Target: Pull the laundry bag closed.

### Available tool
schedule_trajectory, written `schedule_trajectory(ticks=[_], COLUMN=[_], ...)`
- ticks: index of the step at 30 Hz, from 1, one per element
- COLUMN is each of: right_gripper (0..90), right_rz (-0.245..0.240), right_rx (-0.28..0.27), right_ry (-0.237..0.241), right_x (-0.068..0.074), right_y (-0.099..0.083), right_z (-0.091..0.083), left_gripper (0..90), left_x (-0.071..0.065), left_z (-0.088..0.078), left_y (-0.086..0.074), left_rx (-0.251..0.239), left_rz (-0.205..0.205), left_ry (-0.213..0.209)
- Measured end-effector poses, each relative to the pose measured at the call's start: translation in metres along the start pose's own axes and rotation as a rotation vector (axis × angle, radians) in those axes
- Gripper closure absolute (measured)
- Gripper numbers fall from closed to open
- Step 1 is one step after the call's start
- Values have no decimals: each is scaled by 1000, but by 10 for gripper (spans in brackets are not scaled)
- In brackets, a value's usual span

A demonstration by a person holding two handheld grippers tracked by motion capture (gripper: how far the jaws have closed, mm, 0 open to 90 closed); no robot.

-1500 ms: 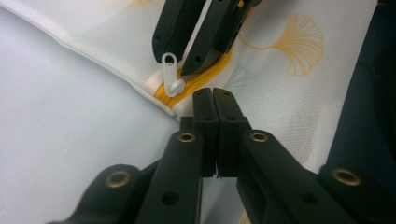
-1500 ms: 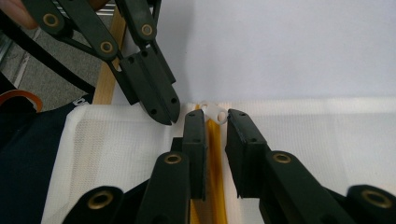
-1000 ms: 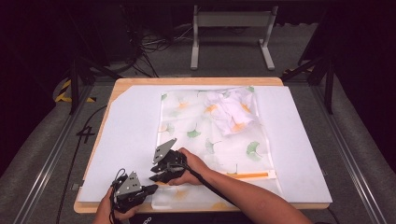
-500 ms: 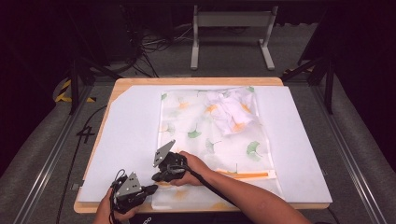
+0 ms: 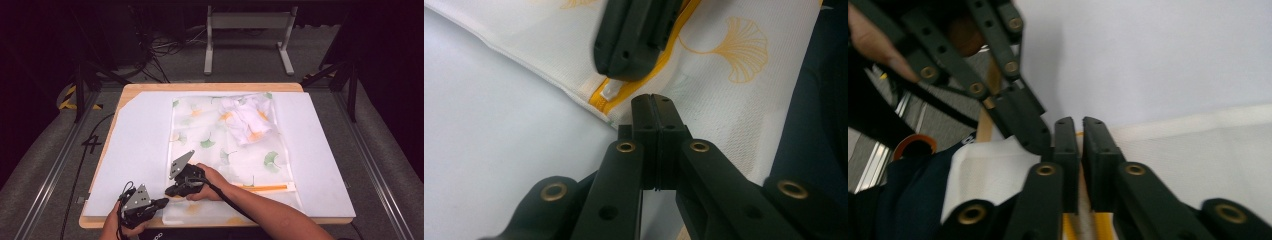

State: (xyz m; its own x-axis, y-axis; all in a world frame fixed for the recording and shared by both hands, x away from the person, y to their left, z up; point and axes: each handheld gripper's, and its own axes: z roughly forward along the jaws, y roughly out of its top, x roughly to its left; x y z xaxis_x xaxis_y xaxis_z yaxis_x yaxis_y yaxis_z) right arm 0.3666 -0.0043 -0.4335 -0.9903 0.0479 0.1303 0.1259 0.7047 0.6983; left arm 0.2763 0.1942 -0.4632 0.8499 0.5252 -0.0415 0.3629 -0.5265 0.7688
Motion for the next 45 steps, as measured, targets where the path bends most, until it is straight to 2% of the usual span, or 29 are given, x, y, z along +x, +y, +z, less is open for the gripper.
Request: schedule_trajectory(ticks=[3,5,6,10,12,15,17,24,30,31,35,38,42,43,45], right_gripper=[815,748,744,710,716,808,837,847,851,900,900,900,881,856,842], right_rz=[17,33,36,28,34,29,20,49,80,83,76,123,169,168,151], right_rx=[-23,-51,-46,-2,4,15,20,3,-8,1,2,-14,-37,-30,-16], right_ry=[-17,-35,-43,-21,-10,-15,-16,-6,28,25,20,49,54,62,47], right_x=[-4,-7,-7,-5,-5,-4,-4,-5,-6,-6,-4,-6,-8,-6,-3], right_y=[-1,-2,-2,-5,-7,-9,-11,-14,-12,-11,-8,-11,-14,-14,-13], right_z=[-3,-6,-7,-1,3,5,7,5,-2,-2,-2,-2,-1,1,4], left_gripper=[900,900,900,900,900,900,900,900,900,900,900,900,900,900,900], left_x=[0,0,0,0,0,0,0,0,0,0,0,0,0,0,0], left_z=[0,0,0,0,0,0,0,0,0,0,1,1,1,1,1], left_y=[0,0,0,0,0,0,0,0,0,0,0,0,1,1,1], left_rx=[0,-2,-3,2,2,0,0,1,3,4,3,3,4,4,5], left_rz=[3,-3,1,2,3,2,1,2,3,1,-1,0,-1,0,0], left_ry=[-1,-5,-3,-1,1,-1,-2,-1,1,0,-1,-1,-2,-1,0])
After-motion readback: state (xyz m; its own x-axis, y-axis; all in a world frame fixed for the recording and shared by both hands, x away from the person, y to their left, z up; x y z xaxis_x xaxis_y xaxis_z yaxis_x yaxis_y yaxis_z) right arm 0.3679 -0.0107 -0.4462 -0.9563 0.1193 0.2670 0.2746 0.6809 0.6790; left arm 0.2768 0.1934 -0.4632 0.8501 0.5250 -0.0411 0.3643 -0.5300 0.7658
